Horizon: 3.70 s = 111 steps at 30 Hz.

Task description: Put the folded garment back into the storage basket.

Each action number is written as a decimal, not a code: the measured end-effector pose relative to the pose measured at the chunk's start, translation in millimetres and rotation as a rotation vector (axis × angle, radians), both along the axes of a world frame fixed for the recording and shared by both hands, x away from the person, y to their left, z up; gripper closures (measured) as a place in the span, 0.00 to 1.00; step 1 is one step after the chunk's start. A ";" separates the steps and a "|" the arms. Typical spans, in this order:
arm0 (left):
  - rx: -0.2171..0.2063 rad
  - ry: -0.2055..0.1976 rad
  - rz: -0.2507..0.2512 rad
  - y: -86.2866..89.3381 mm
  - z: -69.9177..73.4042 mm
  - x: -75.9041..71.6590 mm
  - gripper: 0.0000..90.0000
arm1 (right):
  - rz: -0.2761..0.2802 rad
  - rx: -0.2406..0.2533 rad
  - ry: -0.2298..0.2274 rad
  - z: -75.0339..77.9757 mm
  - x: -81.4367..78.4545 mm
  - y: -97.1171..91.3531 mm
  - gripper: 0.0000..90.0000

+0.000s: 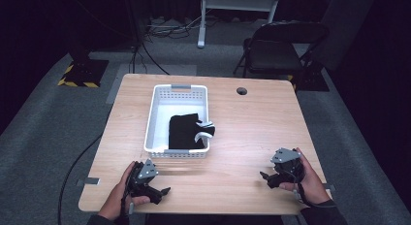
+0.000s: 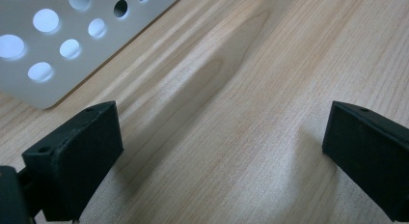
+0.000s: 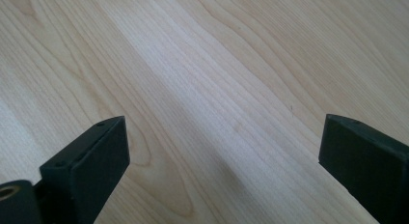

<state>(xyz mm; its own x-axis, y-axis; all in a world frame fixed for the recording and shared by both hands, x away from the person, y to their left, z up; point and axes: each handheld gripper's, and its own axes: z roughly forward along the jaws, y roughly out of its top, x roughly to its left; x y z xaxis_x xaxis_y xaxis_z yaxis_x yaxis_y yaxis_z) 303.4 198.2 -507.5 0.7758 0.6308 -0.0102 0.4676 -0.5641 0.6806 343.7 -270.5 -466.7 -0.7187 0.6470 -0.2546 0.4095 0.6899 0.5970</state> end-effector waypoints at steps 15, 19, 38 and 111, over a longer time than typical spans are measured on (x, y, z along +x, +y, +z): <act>0.000 0.000 0.001 0.0 0.0 0.0 0.00 | -0.019 0.048 -0.023 -9.1 -10.1 -19.0 0.04; 0.001 -0.001 0.000 0.1 0.0 0.1 0.00 | -0.031 0.064 -0.021 -13.0 -12.2 -25.0 0.04; 0.003 0.000 -0.002 0.1 0.2 0.6 0.00 | -0.108 0.161 0.024 -29.3 -21.5 -56.2 0.04; 0.002 -0.001 0.001 -0.2 0.1 0.5 0.01 | -0.188 0.269 0.078 -39.7 -22.4 -79.9 0.01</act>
